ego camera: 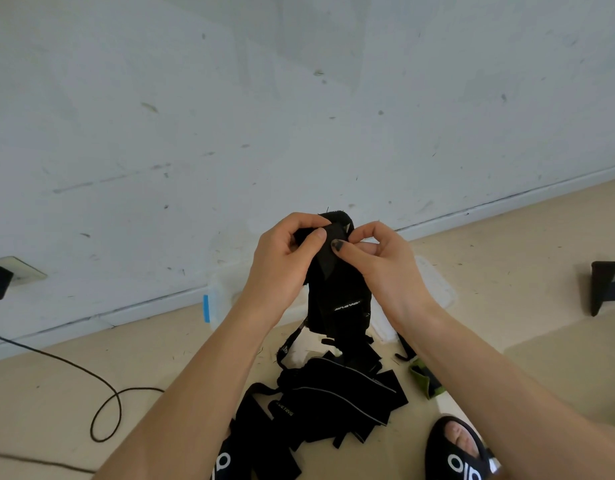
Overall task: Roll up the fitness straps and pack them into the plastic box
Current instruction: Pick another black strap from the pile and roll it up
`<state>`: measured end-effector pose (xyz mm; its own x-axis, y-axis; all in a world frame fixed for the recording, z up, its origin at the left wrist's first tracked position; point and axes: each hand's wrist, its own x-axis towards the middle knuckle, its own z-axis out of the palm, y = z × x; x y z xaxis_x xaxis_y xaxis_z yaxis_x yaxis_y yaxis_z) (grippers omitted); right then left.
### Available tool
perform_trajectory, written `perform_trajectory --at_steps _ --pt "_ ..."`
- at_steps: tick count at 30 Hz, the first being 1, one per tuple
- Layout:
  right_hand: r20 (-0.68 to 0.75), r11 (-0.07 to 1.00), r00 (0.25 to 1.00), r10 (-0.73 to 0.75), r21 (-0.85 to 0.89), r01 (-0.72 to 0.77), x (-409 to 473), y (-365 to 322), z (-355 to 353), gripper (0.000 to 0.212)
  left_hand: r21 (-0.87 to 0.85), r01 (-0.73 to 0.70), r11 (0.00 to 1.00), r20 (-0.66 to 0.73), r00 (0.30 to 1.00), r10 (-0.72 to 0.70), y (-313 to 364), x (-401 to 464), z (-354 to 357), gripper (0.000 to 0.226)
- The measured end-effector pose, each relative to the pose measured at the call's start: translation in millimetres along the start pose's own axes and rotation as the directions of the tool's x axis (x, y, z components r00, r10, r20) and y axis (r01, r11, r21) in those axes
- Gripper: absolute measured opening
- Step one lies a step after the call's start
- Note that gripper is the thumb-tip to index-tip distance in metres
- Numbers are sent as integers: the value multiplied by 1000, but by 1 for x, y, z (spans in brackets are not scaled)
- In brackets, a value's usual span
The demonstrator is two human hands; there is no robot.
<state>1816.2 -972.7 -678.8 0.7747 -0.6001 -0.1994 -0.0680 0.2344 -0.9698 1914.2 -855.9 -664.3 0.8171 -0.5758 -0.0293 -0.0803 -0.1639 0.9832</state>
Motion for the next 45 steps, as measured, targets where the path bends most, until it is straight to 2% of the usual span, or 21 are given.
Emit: perform_trajectory --at_steps 7,13,17,20,24,29,34,40,45 --pt "-35 997 999 -12 -76 10 -1 0 1 16 23 -11 1000 -30 999 12 1 -1 0 17" --pt "-45 952 998 -41 -306 25 3 6 0 28 44 -23 999 -54 998 26 1 0 -1 21" --pt "-18 894 996 -87 -443 70 4 4 -2 33 -10 -35 999 -77 996 34 4 0 -3 17" --pt "29 861 986 -164 -484 157 7 3 -3 24 -23 -42 999 -56 998 40 5 -1 -1 16" --pt "81 943 989 -122 -302 141 6 -1 -1 31 29 -98 995 -52 994 99 4 -2 4 15" --pt "51 955 992 -115 -267 124 3 0 5 40 73 -160 984 -58 985 164 3 -3 8 21" --pt "44 985 997 -60 -161 67 1 -2 9 52 111 -189 976 -61 979 197 4 -3 9 22" --pt "8 998 999 -54 -25 54 -2 -3 9 36 30 -115 993 -41 992 116 1 -5 10 24" --pt "2 997 999 43 61 -43 2 -6 6 33 17 -153 988 -18 988 154 1 -5 10 23"
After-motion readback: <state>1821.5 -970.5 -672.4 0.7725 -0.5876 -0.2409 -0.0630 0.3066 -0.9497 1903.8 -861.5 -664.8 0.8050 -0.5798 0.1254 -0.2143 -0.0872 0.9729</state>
